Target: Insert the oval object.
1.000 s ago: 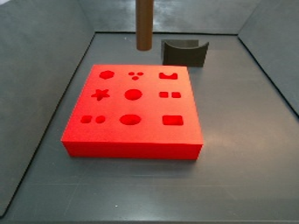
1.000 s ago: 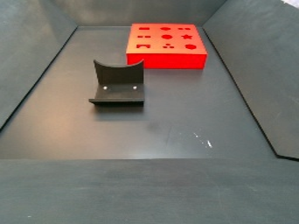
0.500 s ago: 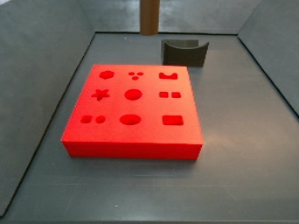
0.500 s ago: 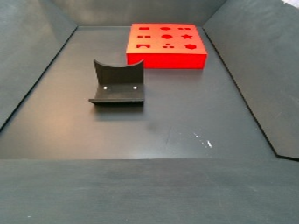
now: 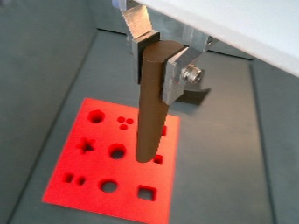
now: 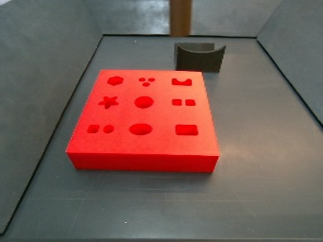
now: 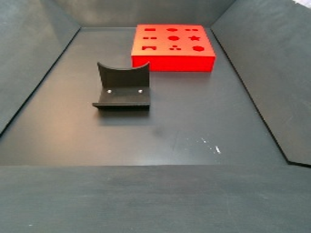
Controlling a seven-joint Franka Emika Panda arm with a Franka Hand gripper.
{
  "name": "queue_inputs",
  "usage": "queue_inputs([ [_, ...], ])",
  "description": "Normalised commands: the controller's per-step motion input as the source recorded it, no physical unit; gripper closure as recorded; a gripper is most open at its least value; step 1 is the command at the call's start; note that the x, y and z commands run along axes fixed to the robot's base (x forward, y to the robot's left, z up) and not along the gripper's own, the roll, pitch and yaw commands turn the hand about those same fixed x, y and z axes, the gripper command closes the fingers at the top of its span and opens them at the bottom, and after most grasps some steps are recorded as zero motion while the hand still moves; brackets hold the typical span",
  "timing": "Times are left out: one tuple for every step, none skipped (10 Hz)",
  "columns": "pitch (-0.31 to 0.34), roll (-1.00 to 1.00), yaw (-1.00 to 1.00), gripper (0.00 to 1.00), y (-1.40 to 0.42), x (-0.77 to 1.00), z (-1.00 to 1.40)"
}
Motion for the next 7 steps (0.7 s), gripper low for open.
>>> queue_inputs([
  [-0.321, 0.5, -0.69, 1.0, -0.09, 0.23, 0.0],
  [-0.217, 0.45, -0.77, 1.0, -0.02, 0.02, 0.0],
  [-0.023, 0.47, -0.74, 1.0, 0.0, -0.07, 0.0],
  [0.0, 0.45, -0.75, 1.0, 0.0, -0.14, 0.0],
  [0.024, 0.43, -0.77, 1.0, 0.0, -0.17, 0.0],
  [0.063, 0.4, -0.81, 1.0, -0.03, -0.19, 0.0],
  [0.083, 0.36, -0.83, 1.0, -0.03, -0.19, 0.0],
])
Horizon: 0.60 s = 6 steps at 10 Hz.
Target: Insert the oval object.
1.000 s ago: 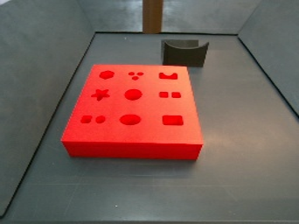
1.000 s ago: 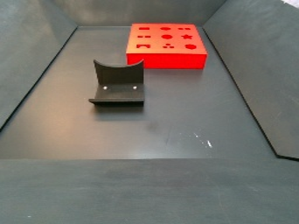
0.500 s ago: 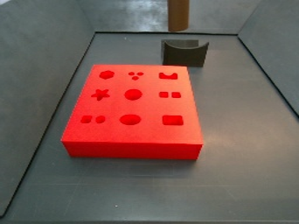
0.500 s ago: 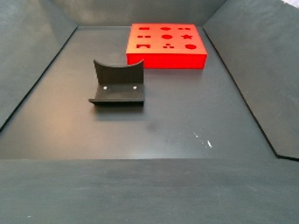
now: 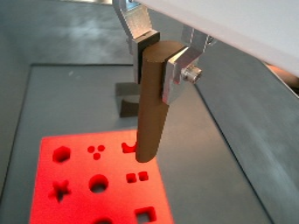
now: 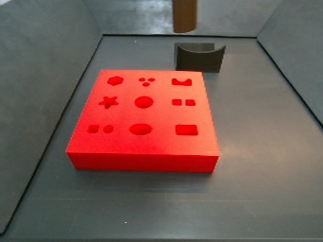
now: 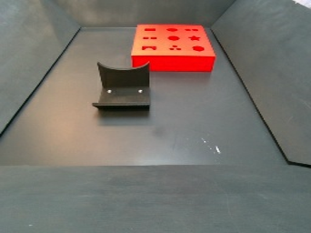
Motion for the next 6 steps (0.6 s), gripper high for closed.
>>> queue_inputs([
  [0.154, 0.25, -0.82, 1.0, 0.0, -0.2, 0.0],
  [0.219, 0.13, -0.82, 1.0, 0.0, -0.13, -0.17],
  [0.2, 0.12, -0.85, 1.0, 0.0, -0.12, -0.2],
  [0.17, 0.09, -0.89, 1.0, 0.0, -0.1, -0.27],
  [0.17, 0.08, -0.91, 1.0, 0.0, -0.09, -0.3],
  [0.169, 0.06, -0.92, 1.0, 0.0, -0.07, -0.33],
])
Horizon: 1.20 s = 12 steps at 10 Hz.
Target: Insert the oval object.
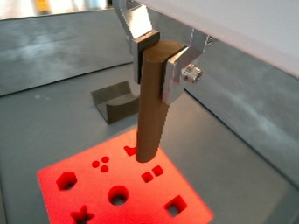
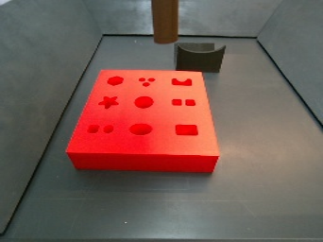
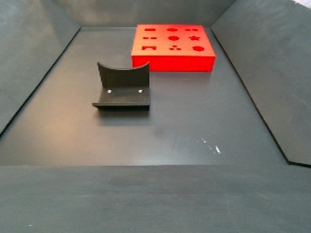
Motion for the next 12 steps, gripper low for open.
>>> queue_inputs([
  [0.156, 0.03, -0.95, 1.0, 0.0, -0.05, -0.4],
  [0.134, 0.02, -0.98, 1.0, 0.0, -0.04, -0.44],
  [0.096, 0.0, -1.0, 1.0, 0.0, -0.03, -0.5],
  [0.0, -0.08, -0.95, 1.0, -0.09, 0.0, -0.28],
  [-0.064, 0.06, 0.0, 1.0, -0.05, -0.02, 0.0],
  [0.0, 0.0, 0.0, 1.0, -0.16, 0.0, -0.13],
  [0.0, 0.0, 0.0, 1.0, -0.55, 0.0, -0.31],
  [0.0, 0.12, 0.19, 1.0, -0.63, -0.17, -0.33],
  [0.0, 0.15, 0.4, 1.0, -0.6, -0.12, -0.34],
  [0.0, 0.14, 0.44, 1.0, -0.56, -0.09, -0.37],
  [0.0, 0.04, 0.09, 1.0, -0.31, 0.0, -0.05],
  [-0.019, 0.0, 0.0, 1.0, -0.03, 0.0, -0.04],
])
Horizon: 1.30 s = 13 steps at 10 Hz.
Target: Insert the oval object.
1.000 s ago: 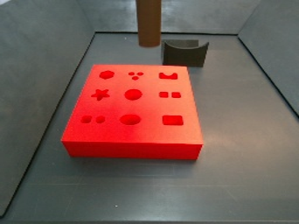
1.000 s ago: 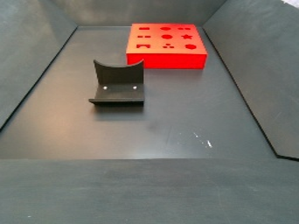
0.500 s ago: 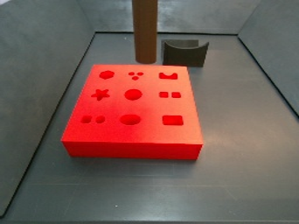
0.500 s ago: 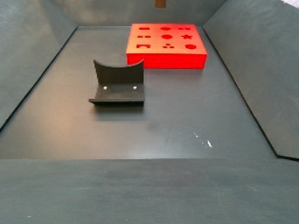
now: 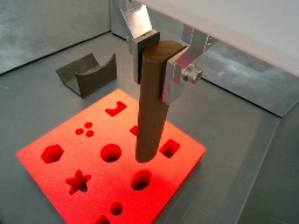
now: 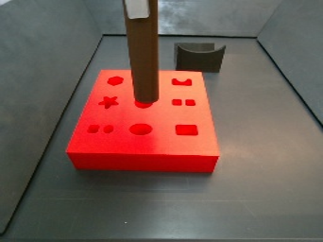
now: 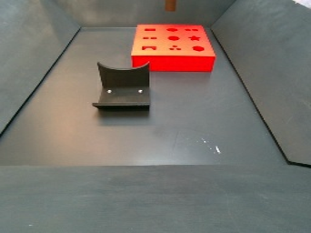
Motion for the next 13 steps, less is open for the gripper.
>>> queue_inputs([
  [-0.051, -0.07, -0.31, 1.0, 0.0, 0.0, -0.06],
  [-0.15, -0.32, -0.24, 1.0, 0.14, 0.0, -0.04],
  [-0.149, -0.41, -0.13, 1.0, 0.21, 0.07, -0.05],
  [-0.18, -0.48, -0.11, 1.0, 0.22, 0.0, -0.06],
  [-0.129, -0.5, -0.01, 1.0, 0.21, 0.0, -0.05],
  [-0.08, -0.31, -0.01, 1.0, 0.07, -0.02, -0.13],
  [0.0, 0.07, 0.0, 1.0, 0.0, 0.0, -0.09],
  [0.089, 0.27, -0.13, 1.0, -0.09, 0.0, -0.07],
  [0.067, 0.31, -0.06, 1.0, -0.17, 0.0, -0.08],
  [0.039, 0.36, 0.0, 1.0, -0.19, -0.05, -0.07],
  [0.051, 0.36, 0.0, 1.0, -0.24, 0.0, -0.04],
  [0.019, 0.19, 0.0, 1.0, -0.1, 0.0, -0.05],
  [0.0, 0.07, 0.02, 1.0, 0.0, 0.0, -0.09],
])
